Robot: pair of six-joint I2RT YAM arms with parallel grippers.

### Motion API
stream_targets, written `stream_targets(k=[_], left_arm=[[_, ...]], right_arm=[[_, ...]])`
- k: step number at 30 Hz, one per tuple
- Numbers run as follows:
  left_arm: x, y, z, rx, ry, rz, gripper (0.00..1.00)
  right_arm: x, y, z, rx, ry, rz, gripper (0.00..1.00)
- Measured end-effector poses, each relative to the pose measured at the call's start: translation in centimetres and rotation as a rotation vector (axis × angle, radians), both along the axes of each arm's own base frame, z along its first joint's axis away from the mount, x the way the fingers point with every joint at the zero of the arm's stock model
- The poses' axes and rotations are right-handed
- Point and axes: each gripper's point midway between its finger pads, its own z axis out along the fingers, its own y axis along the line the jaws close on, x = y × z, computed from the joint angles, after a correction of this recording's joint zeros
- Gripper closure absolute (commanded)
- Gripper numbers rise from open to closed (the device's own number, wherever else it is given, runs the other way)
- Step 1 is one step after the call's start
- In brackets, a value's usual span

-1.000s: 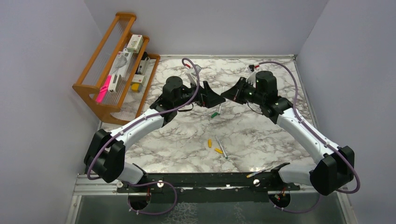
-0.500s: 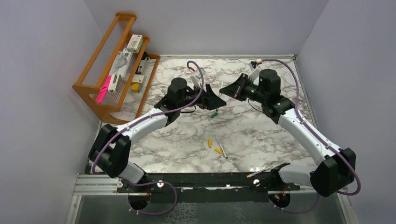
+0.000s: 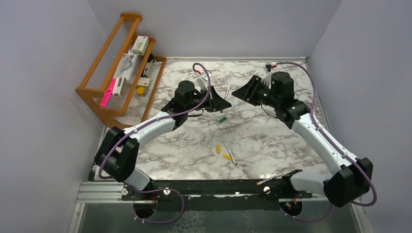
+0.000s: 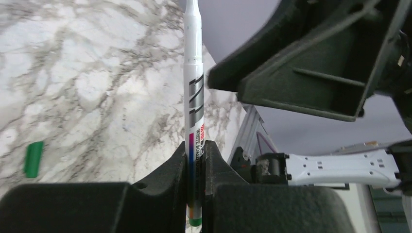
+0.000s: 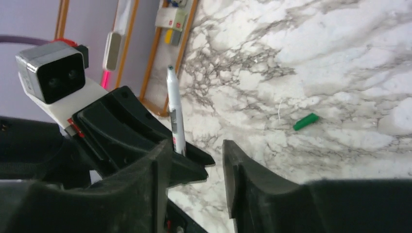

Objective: Insert the pens into the pen caps

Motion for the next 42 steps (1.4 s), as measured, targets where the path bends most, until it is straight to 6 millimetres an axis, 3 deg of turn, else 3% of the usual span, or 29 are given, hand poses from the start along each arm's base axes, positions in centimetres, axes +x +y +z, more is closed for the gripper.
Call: stream_targets(k=[1, 2, 8, 13, 16, 19, 26, 33, 36, 42], left_arm=[[0.5, 0.4, -0.2, 0.004, 0.004, 0.021, 1.0], [1.1, 0.8, -0.4, 0.009, 0.007, 0.044, 1.0], [3.5, 2.6, -1.6, 0.067, 0.014, 0.148, 1.0], [5.4, 2.5, -1.6, 0.128, 0.0, 0.181, 1.0], [6.4, 2.3, -1.2, 0.137, -0.007, 0.184, 1.0], [7.3, 2.1, -0.6, 0.135, -0.005, 0.187, 1.0], [7.9, 2.4, -0.4, 0.12, 0.008, 0.197, 1.0], [5.9, 3.3, -4.0, 0.141, 0.101, 0.19, 1.0], [5.7, 3.5, -4.6, 0.146, 0.117, 0.186, 1.0], [6.0, 4.1, -4.4, 0.135, 0.121, 0.18, 1.0]], right_arm=[[0.1, -0.6, -0.1, -0.018, 0.008, -0.029, 0.23], [0.1, -1.2, -0.2, -0.036, 0.016, -0.06, 0.15], [-1.0, -6.1, -1.2, -0.137, 0.105, -0.297, 0.02], [-3.9, -9.7, -5.8, -0.149, 0.396, -0.556, 0.06], [-7.7, -11.4, -9.8, -0.146, 0.593, -0.674, 0.14], [-11.5, -12.9, -12.8, -0.182, 0.77, -0.77, 0.14], [-15.6, -14.8, -15.9, -0.37, 1.02, -0.88, 0.09], [-20.1, -15.6, -19.5, -0.432, 1.169, -0.918, 0.12], [-21.9, -15.8, -20.6, -0.422, 1.211, -0.931, 0.14], [-23.6, -15.9, -22.1, -0.472, 1.28, -0.942, 0.15]])
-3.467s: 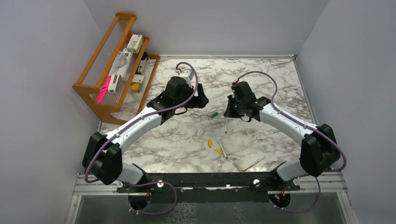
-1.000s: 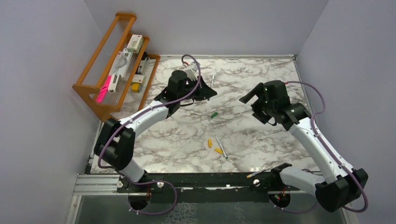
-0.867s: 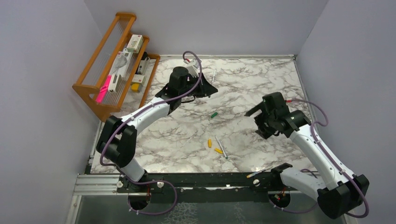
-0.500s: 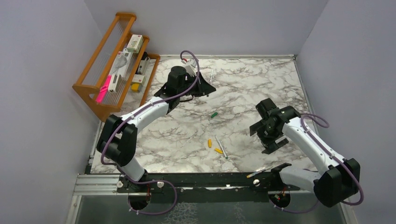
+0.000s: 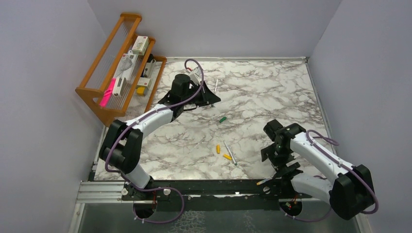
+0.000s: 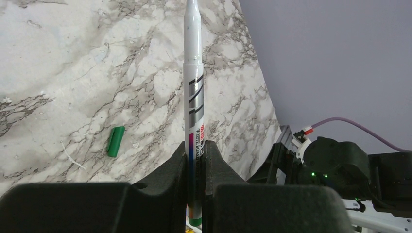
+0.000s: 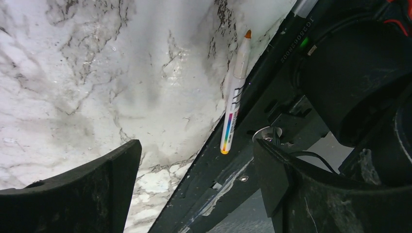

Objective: Insert the pens into the pen caps

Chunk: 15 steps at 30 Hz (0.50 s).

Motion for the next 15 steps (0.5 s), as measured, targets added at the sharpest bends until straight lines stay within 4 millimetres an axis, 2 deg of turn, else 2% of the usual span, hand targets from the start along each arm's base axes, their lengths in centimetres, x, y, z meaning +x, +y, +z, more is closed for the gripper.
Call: stream_targets(k=[15], left_arm=[[0.7, 1.6, 0.3, -0.021, 0.008, -0.01, 1.0]], right_arm=[[-1.5, 1.9, -1.7, -0.072, 0.097, 0.053, 0.22]])
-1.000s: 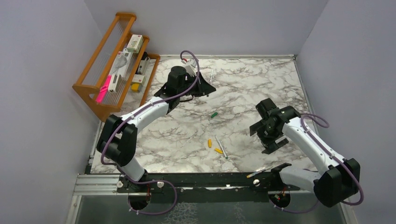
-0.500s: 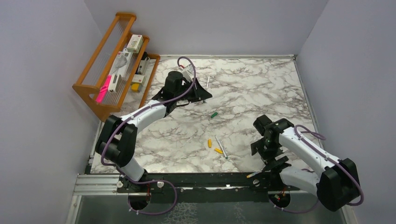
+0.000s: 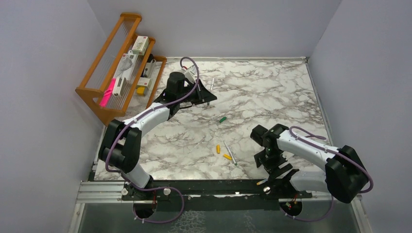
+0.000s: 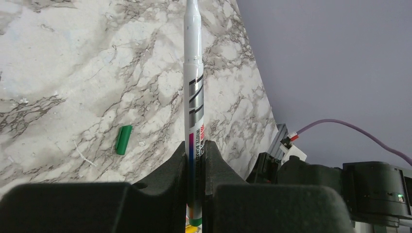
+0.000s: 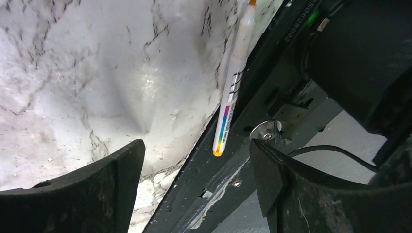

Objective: Insert the pens into the pen caps

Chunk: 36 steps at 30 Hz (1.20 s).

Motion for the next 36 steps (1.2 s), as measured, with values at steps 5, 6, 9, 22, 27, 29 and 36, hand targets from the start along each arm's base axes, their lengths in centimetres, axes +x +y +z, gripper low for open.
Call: stream_targets(k=[5, 6, 9, 22, 27, 29, 36], left_arm=[[0.6, 1.0, 0.1, -0.004, -0.001, 0.012, 1.0], [0.8, 1.2, 0.1, -0.005, -0.001, 0.016, 1.0], [1.0, 1.5, 0.1, -0.006, -0.001, 0.021, 1.0], [0.6, 1.5, -0.2, -0.009, 0.006, 0.007, 1.0], [0.5, 1.6, -0.4, -0.008, 0.011, 0.006, 1.0], [0.5, 1.6, -0.5, -0.006, 0.014, 0.006, 1.0], [0.3, 1.7, -0.9, -0.002, 0.022, 0.005, 1.0]], right_arm=[[-0.4, 1.3, -0.9, 0.004, -0.011, 0.018, 0.25], [-0.6, 1.5, -1.1, 0.006, -0.015, 0.024, 0.25], [-1.1, 2.2, -1.4, 0.017, -0.026, 0.031, 0.25], [-1.4, 3.6, -2.0, 0.057, -0.078, 0.021, 0.35], [-1.4, 3.7, -2.2, 0.049, -0.075, 0.012, 0.35], [-1.4, 3.7, -2.2, 0.038, -0.065, 0.012, 0.35], [-1.2, 4.0, -2.0, 0.024, -0.059, 0.051, 0.33]])
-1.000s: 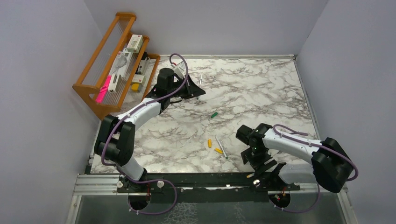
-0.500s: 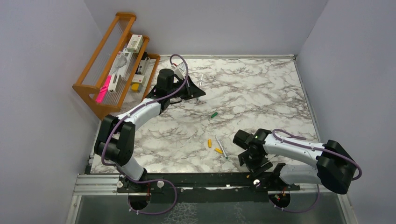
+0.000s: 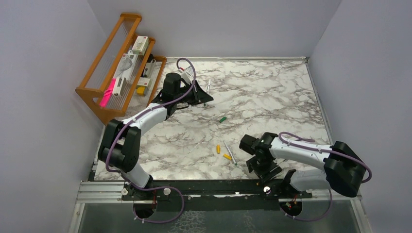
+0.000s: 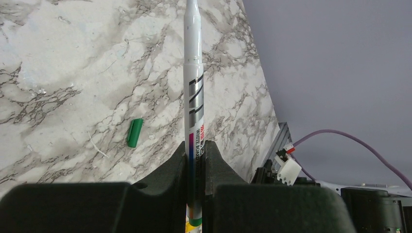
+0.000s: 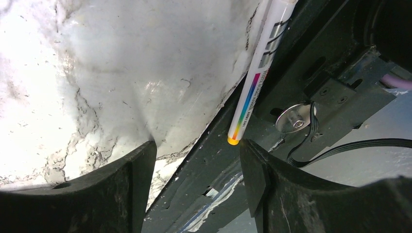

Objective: Insert the pens into the pen caps

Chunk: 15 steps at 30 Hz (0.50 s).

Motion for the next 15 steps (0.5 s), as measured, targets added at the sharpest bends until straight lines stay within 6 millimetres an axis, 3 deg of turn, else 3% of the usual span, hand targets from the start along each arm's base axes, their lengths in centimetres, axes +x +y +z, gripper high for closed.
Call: stream_targets(k=[15], left_arm=[[-0.22, 0.01, -0.32, -0.001, 0.004, -0.005, 1.0]], right_arm=[[-0.55, 0.56, -0.3, -0.03, -0.059, 0.09, 0.31]])
